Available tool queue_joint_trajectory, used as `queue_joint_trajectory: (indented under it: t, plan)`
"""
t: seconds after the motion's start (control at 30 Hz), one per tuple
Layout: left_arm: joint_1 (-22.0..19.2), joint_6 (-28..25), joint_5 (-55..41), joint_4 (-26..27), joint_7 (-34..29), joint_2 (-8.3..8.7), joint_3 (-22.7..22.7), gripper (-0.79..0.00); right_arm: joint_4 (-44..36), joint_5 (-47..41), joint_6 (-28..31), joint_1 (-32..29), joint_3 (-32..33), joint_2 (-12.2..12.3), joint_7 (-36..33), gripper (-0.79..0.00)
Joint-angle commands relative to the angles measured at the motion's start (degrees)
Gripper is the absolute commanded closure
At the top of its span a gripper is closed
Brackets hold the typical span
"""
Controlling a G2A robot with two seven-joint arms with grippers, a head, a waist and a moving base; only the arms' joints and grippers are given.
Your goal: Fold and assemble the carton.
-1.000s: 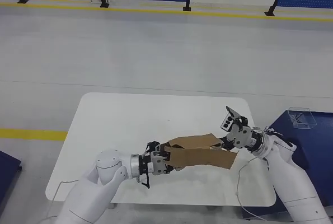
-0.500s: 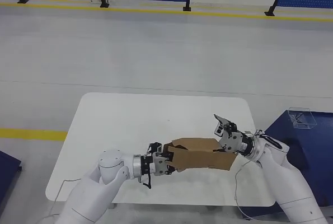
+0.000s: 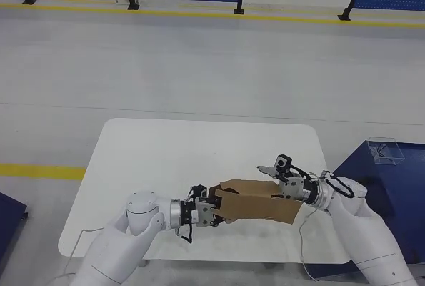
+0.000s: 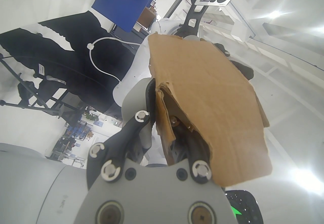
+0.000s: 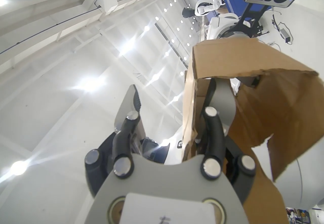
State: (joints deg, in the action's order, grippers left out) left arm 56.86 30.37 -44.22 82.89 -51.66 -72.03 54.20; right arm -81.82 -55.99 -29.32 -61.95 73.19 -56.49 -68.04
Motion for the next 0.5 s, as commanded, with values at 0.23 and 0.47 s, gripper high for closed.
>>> queue_joint_trajectory:
  t: [0.23,0.47]
  plan:
    - [1.39,-1.05,-0.75,1.55,1.69,0.55,2.24,-0.785,-1.20,0.43,1.79,-0.49,0.07,-0.03,1.33,0.000]
    - [4.82,-7.14,-0.14,4.88,4.63,1.39,6.51,-0.785,-2.07,-6.07,2.19,-1.43,1.55,-0.35,2.97,0.000]
